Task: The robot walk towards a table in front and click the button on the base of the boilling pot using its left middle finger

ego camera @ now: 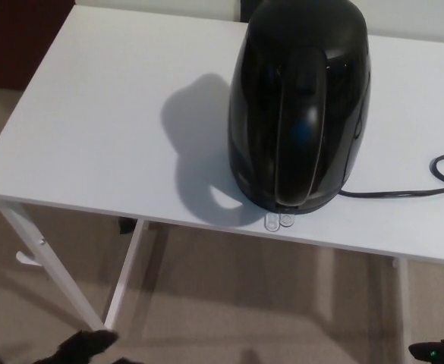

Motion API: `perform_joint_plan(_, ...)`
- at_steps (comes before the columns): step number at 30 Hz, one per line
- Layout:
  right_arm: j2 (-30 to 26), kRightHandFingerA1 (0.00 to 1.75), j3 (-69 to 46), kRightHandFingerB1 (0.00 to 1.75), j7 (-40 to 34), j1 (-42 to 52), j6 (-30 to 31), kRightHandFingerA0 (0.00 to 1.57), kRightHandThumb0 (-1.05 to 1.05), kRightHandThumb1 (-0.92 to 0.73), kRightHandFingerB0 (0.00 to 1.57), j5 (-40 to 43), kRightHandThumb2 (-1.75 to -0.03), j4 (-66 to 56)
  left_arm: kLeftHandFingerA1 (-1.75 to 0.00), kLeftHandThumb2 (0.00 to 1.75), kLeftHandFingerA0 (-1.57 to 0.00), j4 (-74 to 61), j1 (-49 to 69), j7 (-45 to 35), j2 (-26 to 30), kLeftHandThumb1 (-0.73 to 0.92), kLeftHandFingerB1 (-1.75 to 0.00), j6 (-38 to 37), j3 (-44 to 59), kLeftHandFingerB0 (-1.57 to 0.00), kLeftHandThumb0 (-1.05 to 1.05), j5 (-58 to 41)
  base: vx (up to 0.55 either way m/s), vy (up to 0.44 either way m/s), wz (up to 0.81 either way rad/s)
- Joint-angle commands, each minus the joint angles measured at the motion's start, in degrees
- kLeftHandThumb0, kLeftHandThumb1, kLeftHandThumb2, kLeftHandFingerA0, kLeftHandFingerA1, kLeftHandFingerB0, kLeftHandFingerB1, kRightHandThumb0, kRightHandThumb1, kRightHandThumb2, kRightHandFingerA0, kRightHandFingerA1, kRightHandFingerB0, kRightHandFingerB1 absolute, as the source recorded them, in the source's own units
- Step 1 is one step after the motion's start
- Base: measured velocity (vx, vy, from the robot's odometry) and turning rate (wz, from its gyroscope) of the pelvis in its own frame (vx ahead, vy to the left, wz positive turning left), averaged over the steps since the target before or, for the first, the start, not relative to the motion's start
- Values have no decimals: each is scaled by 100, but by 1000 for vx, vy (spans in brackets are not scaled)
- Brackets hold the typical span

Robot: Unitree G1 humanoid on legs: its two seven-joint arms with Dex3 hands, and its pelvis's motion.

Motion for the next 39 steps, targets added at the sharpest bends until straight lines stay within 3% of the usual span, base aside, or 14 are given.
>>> perform_joint_plan(1,-18,51,25,41,-76,235,-113,61,-36,-63,40,-40,-58,190,-40,68,-18,4030,-607,813,-814,43,-35,-651,1238,-11,-57,-2105,0,0,0)
perform_joint_plan(7,1,51,-10,40,-98,139,-27,64,-36,-63,41,18,-58,170,-38,70,-17,5108,-1185,1164,-620,44,-35,-302,1222,-11,-61,-1586,0,0,0)
perform_joint_plan(8,11,62,13,51,-176,92,-33,59,-44,-49,36,-22,-79,196,-48,88,0,5254,-1238,363,-783,32,-47,-231,1812,0,-31,-2429,0,0,0)
perform_joint_plan(9,8,62,5,51,-181,81,-41,59,-45,-49,36,-15,-80,189,-37,72,-6,5430,-1334,-176,-906,41,-27,-180,2161,-4,-54,-2916,0,0,0)
perform_joint_plan(15,-9,62,47,51,-197,81,25,59,-44,-50,34,-55,-80,138,-39,76,-2,5838,-1445,-602,-1018,39,-27,-256,2702,-2,-58,-3265,0,0,0)
perform_joint_plan(16,-7,53,41,41,-188,84,8,65,-37,-62,41,-45,-58,140,-38,76,-2,5885,-1471,-623,-1019,40,-26,-272,2739,-2,-59,-3264,0,0,0)
perform_joint_plan(17,1,62,28,51,-187,80,-2,60,-44,-49,36,-28,-80,151,-40,77,-4,5938,-1489,-607,-1005,41,-27,-341,2753,0,-62,-3210,0,0,0)
perform_joint_plan(21,1,62,18,51,-188,62,45,60,-44,-50,36,-14,-80,111,-43,78,-7,6062,-1579,-588,-991,38,-32,-502,2797,0,-56,-3083,0,0,0)
perform_joint_plan(25,-13,52,-15,40,-139,72,-11,66,-38,-62,41,31,-58,104,-39,76,-2,6264,-1661,-763,-1049,38,-29,-622,2980,-1,-55,-3227,0,0,0)
perform_joint_plan(29,-29,62,26,51,-150,109,-18,58,-45,-50,36,-14,-81,86,-39,75,-2,6374,-1679,-759,-1031,38,-28,-688,2983,-2,-57,-3187,0,0,0)
perform_joint_plan(33,-26,52,28,40,-159,91,-2,67,-37,-62,43,-18,-58,114,-29,56,-14,6494,-1727,-743,-992,54,-25,-790,2911,-7,-53,-3196,0,0,0)
perform_joint_plan(34,-32,63,34,51,-177,59,7,62,-44,-50,37,-31,-80,135,-32,63,-13,6521,-1767,-718,-976,53,-23,-796,2868,-8,-54,-3196,0,0,0)
perform_joint_plan(38,-26,51,6,40,-147,28,22,65,-37,-62,43,10,-58,132,-43,76,-6,6592,-1816,-793,-972,36,-30,-819,2821,0,-52,-3357,0,0,0)
perform_joint_plan(39,-25,59,6,50,-132,30,20,55,-43,-50,36,14,-79,127,-43,75,-7,6604,-1815,-780,-962,35,-30,-835,2806,0,-52,-3365,0,0,0)
